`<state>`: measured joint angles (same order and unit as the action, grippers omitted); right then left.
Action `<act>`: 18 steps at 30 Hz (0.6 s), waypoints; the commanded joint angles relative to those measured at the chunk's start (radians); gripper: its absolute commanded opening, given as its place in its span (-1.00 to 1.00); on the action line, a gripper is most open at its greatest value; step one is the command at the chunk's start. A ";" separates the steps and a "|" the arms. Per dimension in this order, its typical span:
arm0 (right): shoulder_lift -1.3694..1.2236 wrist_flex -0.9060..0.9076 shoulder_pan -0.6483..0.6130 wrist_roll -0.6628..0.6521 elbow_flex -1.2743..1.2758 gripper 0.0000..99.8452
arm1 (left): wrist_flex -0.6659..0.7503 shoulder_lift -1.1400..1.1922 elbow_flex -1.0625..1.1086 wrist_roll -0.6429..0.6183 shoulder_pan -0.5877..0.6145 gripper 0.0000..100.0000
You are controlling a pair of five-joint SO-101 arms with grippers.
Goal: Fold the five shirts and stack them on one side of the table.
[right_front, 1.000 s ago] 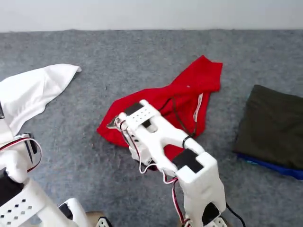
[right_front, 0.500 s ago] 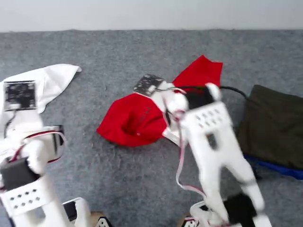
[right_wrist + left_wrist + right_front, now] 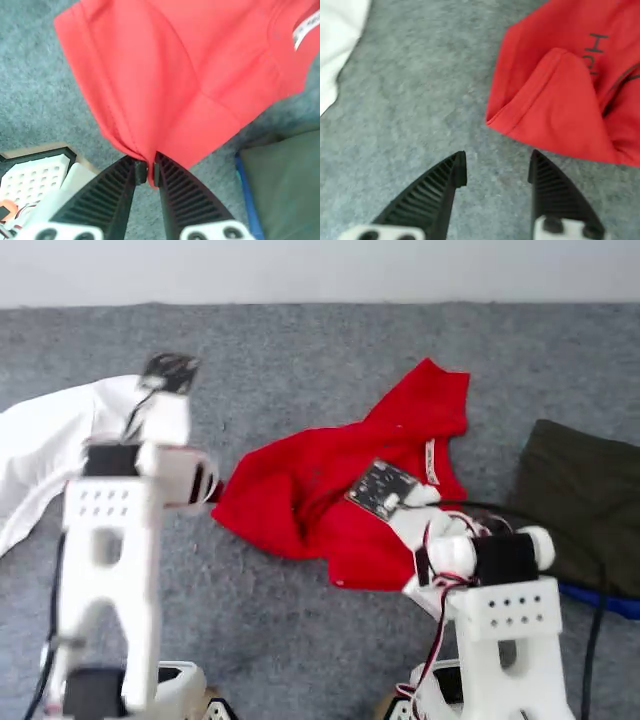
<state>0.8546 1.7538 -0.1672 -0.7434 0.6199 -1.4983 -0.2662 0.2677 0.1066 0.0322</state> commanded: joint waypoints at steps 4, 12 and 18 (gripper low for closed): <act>0.077 0.038 0.013 -0.008 0.061 -0.98 | -0.153 0.385 -0.389 -0.006 -0.146 -0.46; 0.091 0.038 0.013 -0.008 0.075 -0.98 | -0.252 0.733 -0.875 -0.075 -0.235 -0.46; 0.091 0.038 0.013 -0.006 0.075 -0.98 | -0.253 0.908 -0.984 -0.078 -0.302 -0.46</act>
<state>0.9329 1.7538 -0.1642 -0.7449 0.6966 -1.7315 0.6068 -0.6575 0.0391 -0.2317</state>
